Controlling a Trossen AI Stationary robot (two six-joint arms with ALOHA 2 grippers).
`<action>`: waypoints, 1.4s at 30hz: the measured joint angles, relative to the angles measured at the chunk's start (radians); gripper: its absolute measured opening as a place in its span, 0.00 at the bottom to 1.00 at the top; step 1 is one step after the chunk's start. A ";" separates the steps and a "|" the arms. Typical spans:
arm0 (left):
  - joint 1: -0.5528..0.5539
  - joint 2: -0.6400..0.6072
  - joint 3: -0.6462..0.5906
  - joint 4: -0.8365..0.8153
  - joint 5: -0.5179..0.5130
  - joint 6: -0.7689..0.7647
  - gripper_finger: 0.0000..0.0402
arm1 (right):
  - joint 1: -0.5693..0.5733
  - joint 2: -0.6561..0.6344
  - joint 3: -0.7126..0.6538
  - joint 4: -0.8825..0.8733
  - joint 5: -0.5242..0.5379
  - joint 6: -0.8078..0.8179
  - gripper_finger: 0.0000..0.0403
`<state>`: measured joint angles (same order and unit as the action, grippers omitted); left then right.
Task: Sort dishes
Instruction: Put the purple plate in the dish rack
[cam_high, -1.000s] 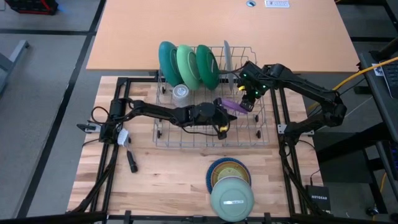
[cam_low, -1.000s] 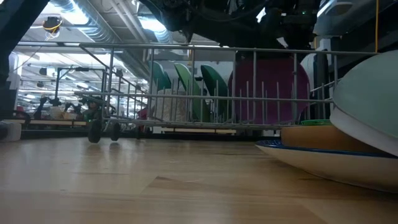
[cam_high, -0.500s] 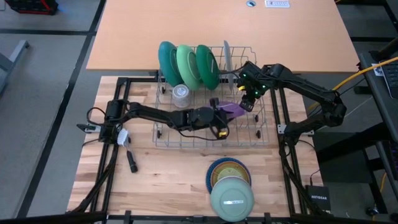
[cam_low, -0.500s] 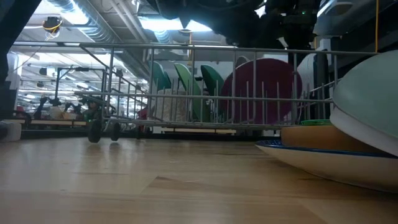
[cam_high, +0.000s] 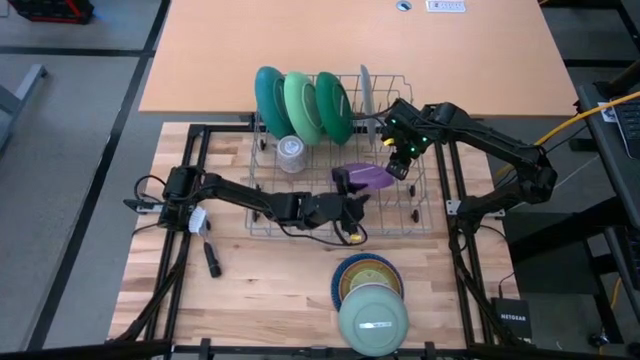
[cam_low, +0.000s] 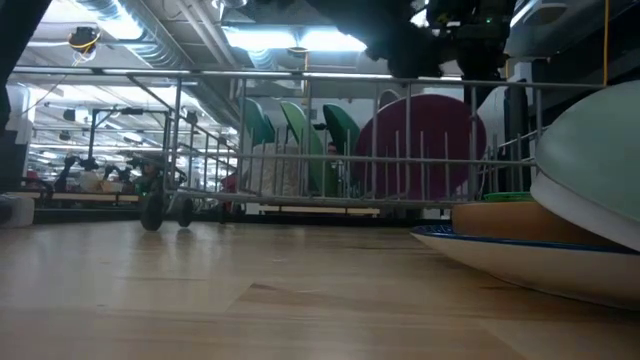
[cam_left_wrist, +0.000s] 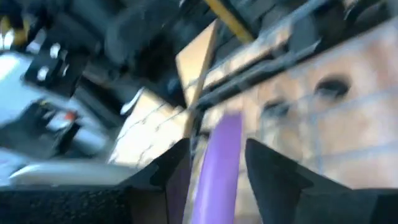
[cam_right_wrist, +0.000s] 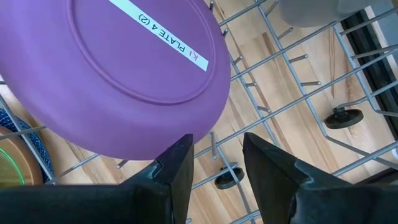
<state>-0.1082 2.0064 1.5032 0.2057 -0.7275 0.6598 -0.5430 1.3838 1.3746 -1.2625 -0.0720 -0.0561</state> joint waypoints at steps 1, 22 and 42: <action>-0.003 0.000 0.000 -0.012 -0.036 0.003 0.36 | 0.000 0.000 0.000 0.000 0.000 0.000 0.36; 0.039 0.005 -0.002 -0.197 -0.053 -0.084 0.32 | 0.000 0.000 0.000 0.002 0.000 -0.001 0.36; 0.037 0.005 -0.003 0.028 -0.144 0.168 0.06 | 0.000 -0.001 0.241 -0.028 0.071 -0.020 0.36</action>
<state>-0.0713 2.0117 1.5005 0.2337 -0.8715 0.8279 -0.5430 1.3827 1.6155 -1.2907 -0.0010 -0.0760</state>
